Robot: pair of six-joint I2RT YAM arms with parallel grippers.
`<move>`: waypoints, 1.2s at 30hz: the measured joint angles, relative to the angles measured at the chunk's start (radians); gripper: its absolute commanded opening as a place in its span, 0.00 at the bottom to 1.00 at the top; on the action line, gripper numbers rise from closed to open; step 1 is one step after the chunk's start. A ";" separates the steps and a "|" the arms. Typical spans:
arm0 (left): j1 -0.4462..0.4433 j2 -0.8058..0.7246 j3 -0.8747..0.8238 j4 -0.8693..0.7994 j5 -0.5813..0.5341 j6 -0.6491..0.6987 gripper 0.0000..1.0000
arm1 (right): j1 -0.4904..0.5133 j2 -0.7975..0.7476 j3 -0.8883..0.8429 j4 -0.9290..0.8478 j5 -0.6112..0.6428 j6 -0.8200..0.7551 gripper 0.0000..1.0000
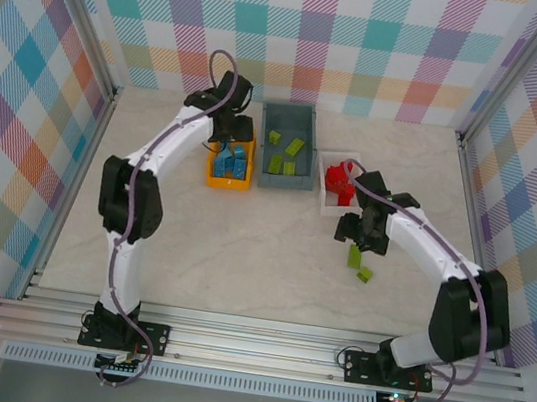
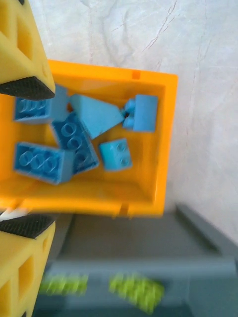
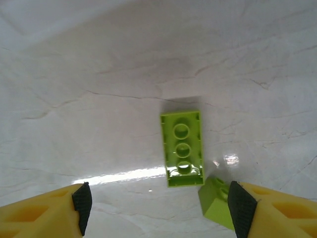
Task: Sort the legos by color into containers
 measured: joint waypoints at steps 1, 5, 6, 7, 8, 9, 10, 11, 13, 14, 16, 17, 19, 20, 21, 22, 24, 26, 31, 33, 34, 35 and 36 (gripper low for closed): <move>-0.021 -0.051 -0.035 0.018 0.003 -0.006 0.71 | -0.010 0.024 0.000 -0.001 -0.007 -0.009 0.77; -0.169 -0.310 -0.260 0.133 0.044 -0.055 0.75 | -0.029 0.103 0.000 0.002 -0.034 -0.033 0.73; -0.202 -0.354 -0.309 0.161 0.053 -0.069 0.75 | -0.030 0.115 0.000 0.002 -0.036 -0.036 0.72; -0.246 -0.401 -0.365 0.190 0.062 -0.090 0.75 | -0.030 0.127 0.001 0.001 -0.039 -0.039 0.71; -0.294 -0.445 -0.428 0.225 0.069 -0.114 0.75 | -0.030 0.138 0.002 0.002 -0.042 -0.039 0.70; -0.332 -0.471 -0.475 0.251 0.070 -0.134 0.75 | -0.030 0.149 0.002 0.003 -0.042 -0.039 0.68; -0.373 -0.497 -0.531 0.280 0.070 -0.160 0.75 | -0.030 0.159 0.002 0.004 -0.042 -0.038 0.67; -0.418 -0.516 -0.584 0.302 0.066 -0.187 0.75 | -0.030 0.169 0.002 0.005 -0.042 -0.038 0.65; -0.496 -0.538 -0.669 0.342 0.049 -0.237 0.75 | -0.030 0.187 0.002 0.010 -0.041 -0.035 0.62; -0.533 -0.546 -0.706 0.360 0.037 -0.259 0.75 | -0.030 0.196 0.002 0.013 -0.039 -0.033 0.60; -0.605 -0.558 -0.765 0.383 0.010 -0.299 0.75 | -0.030 0.219 0.002 0.021 -0.033 -0.029 0.54; -0.637 -0.565 -0.785 0.393 -0.006 -0.317 0.74 | -0.030 0.230 0.001 0.027 -0.030 -0.026 0.50; -0.696 -0.579 -0.811 0.410 -0.038 -0.351 0.74 | -0.030 0.246 0.000 0.039 -0.027 -0.021 0.42; -0.723 -0.588 -0.821 0.420 -0.057 -0.369 0.74 | -0.030 0.249 -0.002 0.047 -0.026 -0.019 0.38; -0.747 -0.599 -0.830 0.430 -0.077 -0.386 0.74 | -0.030 0.249 -0.002 0.053 -0.026 -0.018 0.36; -0.771 -0.612 -0.840 0.440 -0.103 -0.402 0.74 | -0.027 0.246 -0.002 0.056 -0.023 -0.019 0.33; -0.816 -0.635 -0.852 0.444 -0.158 -0.433 0.74 | -0.013 0.236 -0.002 0.063 0.003 -0.021 0.32; -0.861 -0.649 -0.855 0.443 -0.222 -0.461 0.73 | 0.022 0.212 -0.002 0.061 0.030 -0.021 0.31; -0.954 -0.687 -0.896 0.439 -0.385 -0.542 0.68 | 0.150 0.150 0.096 0.016 0.048 -0.020 0.31; -0.978 -0.708 -0.933 0.429 -0.457 -0.595 0.67 | 0.191 0.154 0.208 0.005 0.039 -0.024 0.31; -0.990 -0.715 -0.950 0.422 -0.491 -0.618 0.67 | 0.204 0.164 0.261 0.002 0.031 -0.029 0.31; -1.003 -0.719 -0.965 0.413 -0.522 -0.637 0.67 | 0.214 0.187 0.338 -0.002 0.024 -0.036 0.31; -1.020 -0.722 -0.980 0.409 -0.555 -0.656 0.67 | 0.219 0.215 0.414 -0.002 0.018 -0.044 0.31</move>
